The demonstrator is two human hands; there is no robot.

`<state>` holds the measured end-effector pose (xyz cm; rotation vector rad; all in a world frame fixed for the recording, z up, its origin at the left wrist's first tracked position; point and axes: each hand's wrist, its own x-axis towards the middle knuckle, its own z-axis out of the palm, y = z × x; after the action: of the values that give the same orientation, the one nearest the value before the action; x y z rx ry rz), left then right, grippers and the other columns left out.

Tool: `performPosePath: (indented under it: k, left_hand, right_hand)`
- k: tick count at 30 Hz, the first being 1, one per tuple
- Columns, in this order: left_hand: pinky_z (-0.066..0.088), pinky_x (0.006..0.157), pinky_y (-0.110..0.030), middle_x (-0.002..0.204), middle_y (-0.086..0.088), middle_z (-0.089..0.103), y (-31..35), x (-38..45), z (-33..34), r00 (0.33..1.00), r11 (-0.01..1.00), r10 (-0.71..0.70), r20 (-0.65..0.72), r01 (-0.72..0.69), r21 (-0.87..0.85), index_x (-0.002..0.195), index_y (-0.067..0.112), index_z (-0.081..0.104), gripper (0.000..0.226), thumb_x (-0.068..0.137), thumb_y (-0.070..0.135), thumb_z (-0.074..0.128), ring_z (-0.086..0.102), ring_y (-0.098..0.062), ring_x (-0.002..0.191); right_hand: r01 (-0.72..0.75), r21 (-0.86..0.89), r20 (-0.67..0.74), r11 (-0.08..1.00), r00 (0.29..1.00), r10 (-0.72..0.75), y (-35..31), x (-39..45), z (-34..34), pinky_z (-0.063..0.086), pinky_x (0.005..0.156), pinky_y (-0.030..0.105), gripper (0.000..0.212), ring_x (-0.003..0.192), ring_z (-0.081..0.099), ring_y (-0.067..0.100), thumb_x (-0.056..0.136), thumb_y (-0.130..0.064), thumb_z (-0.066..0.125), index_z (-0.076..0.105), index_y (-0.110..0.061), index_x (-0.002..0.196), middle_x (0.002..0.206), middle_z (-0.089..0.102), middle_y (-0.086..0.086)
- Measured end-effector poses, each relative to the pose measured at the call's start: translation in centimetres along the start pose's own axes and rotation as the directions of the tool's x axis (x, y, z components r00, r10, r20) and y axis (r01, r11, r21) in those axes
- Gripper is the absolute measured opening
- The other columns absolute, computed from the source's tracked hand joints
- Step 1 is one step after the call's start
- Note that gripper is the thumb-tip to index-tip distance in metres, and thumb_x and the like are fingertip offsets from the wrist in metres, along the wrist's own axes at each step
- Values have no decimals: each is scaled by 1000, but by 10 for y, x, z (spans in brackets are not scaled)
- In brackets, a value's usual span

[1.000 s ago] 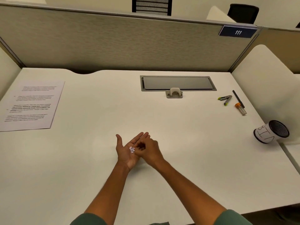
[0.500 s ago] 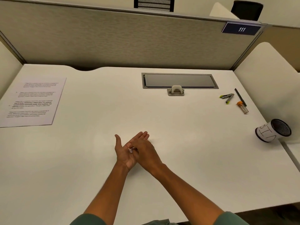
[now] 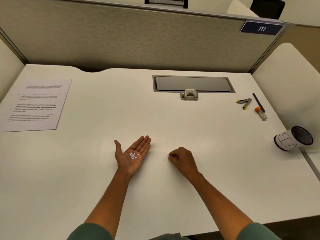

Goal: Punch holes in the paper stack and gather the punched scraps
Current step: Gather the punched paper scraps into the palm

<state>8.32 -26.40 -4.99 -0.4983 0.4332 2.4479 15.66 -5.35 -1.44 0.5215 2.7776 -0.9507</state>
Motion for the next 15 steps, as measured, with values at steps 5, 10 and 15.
performPosePath:
  k: [5,10,15]
  left_hand:
    - [38,113,-50,142,-31,50,0,-1,1,1000,1000,-8,-1,8,1,137,-12,44,109,77,78,56,50,-45,132]
    - [40,111,-50,142,-31,50,0,1,1,1000,1000,-9,-5,9,8,137,-12,44,110,76,78,57,50,-45,132]
    - [39,111,-50,143,-31,49,-1,4,2,1000,1000,-16,-2,16,2,138,-12,43,110,75,77,59,49,-45,133]
  right_hand:
    - [64,-37,38,997,997,-62,-6,-4,10,47,75,23,11,87,62,11,84,-29,69,74,-23,92,95,66,-5]
    - [109,-134,37,985,994,-105,-10,-3,16,48,76,28,14,92,61,14,89,-28,62,73,-22,94,98,65,-3]
    - [143,-217,38,966,990,-138,-13,-2,18,49,76,32,15,95,60,19,94,-25,56,69,-17,97,103,63,0]
